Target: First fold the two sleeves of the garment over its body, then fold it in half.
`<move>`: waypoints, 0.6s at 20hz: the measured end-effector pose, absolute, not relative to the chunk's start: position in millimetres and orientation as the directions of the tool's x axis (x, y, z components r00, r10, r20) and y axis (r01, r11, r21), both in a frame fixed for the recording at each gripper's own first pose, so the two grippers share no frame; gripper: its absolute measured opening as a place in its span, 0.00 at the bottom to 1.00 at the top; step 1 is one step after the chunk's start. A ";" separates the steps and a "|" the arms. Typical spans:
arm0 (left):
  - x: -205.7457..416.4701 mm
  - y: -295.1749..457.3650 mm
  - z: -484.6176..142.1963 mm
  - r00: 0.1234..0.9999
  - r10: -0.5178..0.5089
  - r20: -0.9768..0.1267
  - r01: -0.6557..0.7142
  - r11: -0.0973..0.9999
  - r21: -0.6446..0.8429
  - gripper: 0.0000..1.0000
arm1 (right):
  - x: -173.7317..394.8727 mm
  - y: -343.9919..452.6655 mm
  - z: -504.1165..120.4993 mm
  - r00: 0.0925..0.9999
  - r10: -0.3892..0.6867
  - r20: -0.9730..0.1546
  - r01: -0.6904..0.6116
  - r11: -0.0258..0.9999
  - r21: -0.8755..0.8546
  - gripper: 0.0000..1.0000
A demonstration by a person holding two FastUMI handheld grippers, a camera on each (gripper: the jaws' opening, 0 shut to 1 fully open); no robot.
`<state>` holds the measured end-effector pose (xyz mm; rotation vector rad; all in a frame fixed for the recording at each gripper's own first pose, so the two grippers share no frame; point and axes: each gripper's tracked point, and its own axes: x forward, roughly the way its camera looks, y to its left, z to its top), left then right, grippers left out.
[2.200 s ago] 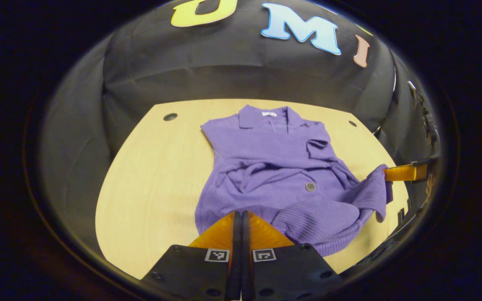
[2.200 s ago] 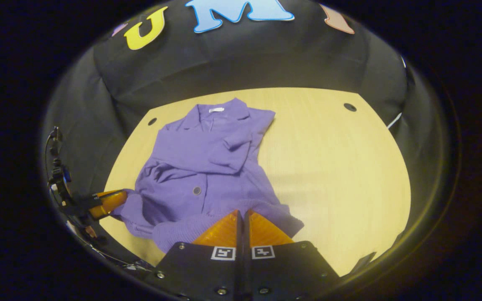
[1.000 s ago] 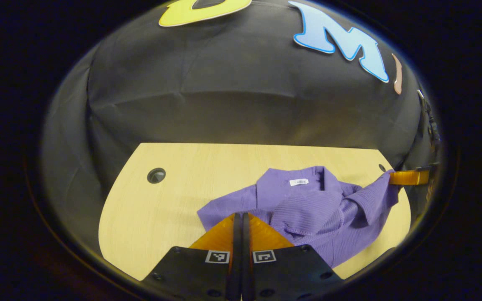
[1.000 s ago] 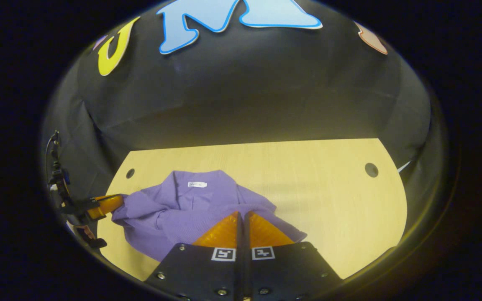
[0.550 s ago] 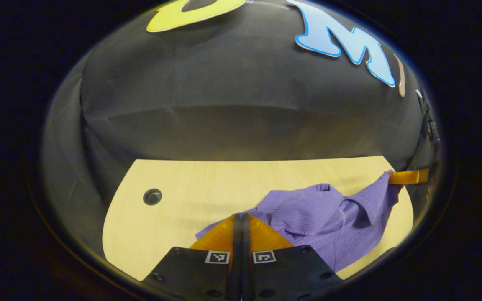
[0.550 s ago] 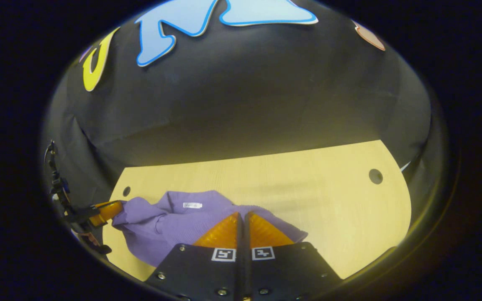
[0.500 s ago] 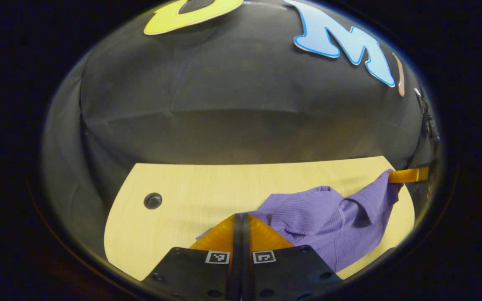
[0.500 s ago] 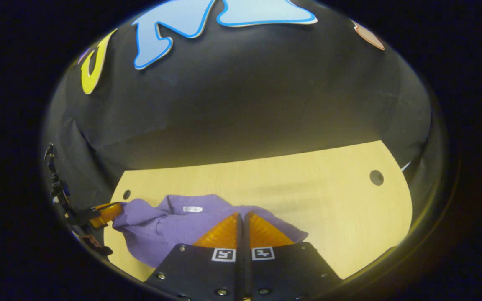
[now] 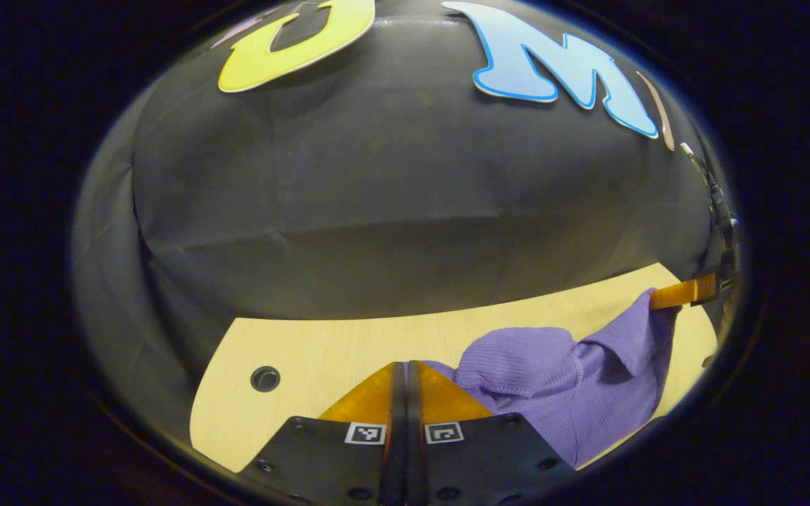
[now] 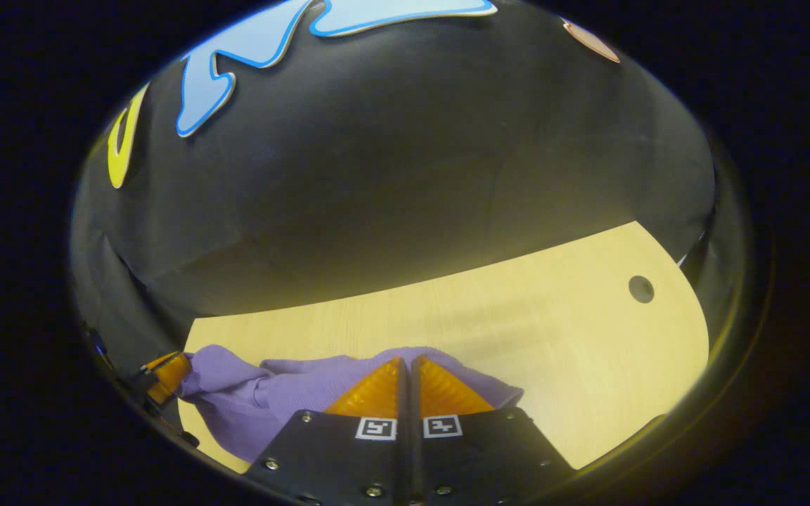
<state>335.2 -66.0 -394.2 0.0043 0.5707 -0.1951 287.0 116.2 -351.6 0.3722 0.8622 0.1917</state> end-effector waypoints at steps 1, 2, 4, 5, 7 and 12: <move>336.0 -67.0 -400.4 0.818 -0.181 -0.546 0.186 0.981 -0.047 0.06 | 288.4 117.7 -355.3 0.640 0.312 -0.702 -0.020 0.920 0.391 0.00; 336.7 -65.0 -406.0 0.816 -0.173 -0.552 0.181 0.983 -0.039 0.07 | 292.1 119.0 -357.3 0.646 0.311 -0.697 -0.024 0.921 0.389 0.01; 344.6 -60.9 -402.5 0.838 -0.159 -0.523 0.164 0.986 -0.037 0.08 | 298.6 117.6 -358.0 0.666 0.301 -0.682 -0.019 0.921 0.389 0.05; 347.3 -62.9 -399.2 0.844 -0.165 -0.510 0.167 0.985 -0.042 0.06 | 302.4 114.6 -357.4 0.676 0.290 -0.677 -0.007 0.922 0.388 0.06; 347.3 -61.0 -403.3 0.842 -0.158 -0.517 0.174 0.985 -0.016 0.10 | 307.9 110.2 -356.6 0.686 0.280 -0.671 0.015 0.917 0.399 0.08; 342.0 -73.4 -392.7 0.839 -0.182 -0.513 0.183 0.982 -0.050 0.14 | 303.9 99.1 -344.6 0.699 0.270 -0.662 0.000 0.926 0.379 0.09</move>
